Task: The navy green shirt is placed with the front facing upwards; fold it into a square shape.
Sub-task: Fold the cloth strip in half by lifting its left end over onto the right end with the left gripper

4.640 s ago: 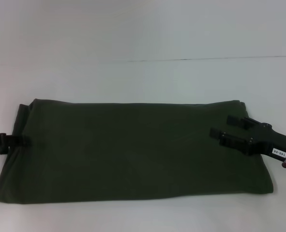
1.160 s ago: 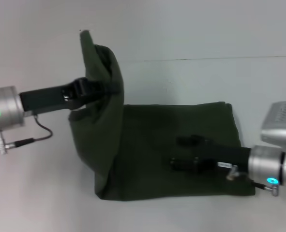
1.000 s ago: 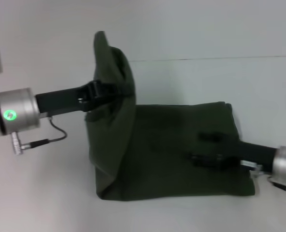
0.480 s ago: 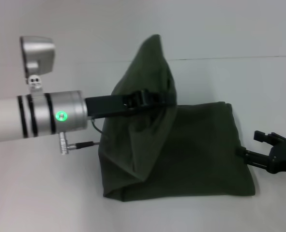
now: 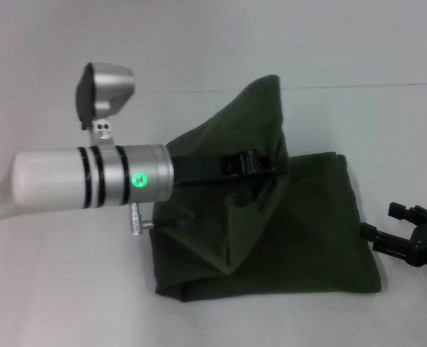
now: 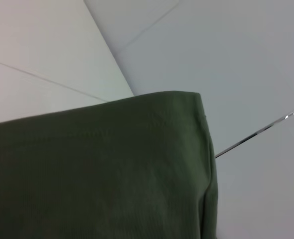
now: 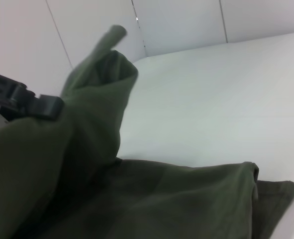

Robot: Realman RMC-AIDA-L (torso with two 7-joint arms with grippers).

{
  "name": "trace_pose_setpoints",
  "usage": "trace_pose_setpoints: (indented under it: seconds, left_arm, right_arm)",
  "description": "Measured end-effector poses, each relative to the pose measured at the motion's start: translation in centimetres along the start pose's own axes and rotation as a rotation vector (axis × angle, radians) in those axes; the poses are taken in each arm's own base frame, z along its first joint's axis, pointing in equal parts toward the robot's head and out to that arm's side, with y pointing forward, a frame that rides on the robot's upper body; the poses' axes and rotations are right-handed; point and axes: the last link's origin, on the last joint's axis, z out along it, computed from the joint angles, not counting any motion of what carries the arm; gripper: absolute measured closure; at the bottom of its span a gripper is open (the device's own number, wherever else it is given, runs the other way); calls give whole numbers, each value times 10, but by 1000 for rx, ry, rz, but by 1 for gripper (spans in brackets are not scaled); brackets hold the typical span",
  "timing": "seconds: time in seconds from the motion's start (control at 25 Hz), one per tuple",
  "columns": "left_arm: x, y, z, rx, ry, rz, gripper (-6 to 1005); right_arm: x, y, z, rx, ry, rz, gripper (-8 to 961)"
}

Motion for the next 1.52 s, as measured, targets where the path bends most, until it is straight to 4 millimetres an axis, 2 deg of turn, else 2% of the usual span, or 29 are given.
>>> trace_pose_setpoints:
  seconds: [0.48,0.84,1.52]
  left_arm:
    - [-5,11,21,-20,2,6,849]
    - [-6,11,33,9,17,5,828]
    - [-22,13,44,-34,37,-70,789]
  right_arm:
    - [2,-2,-2,13,6,-6,29]
    - [2,-1,0,9,7,-8,30]
    - [5,-1,-4,20,9,-10,31]
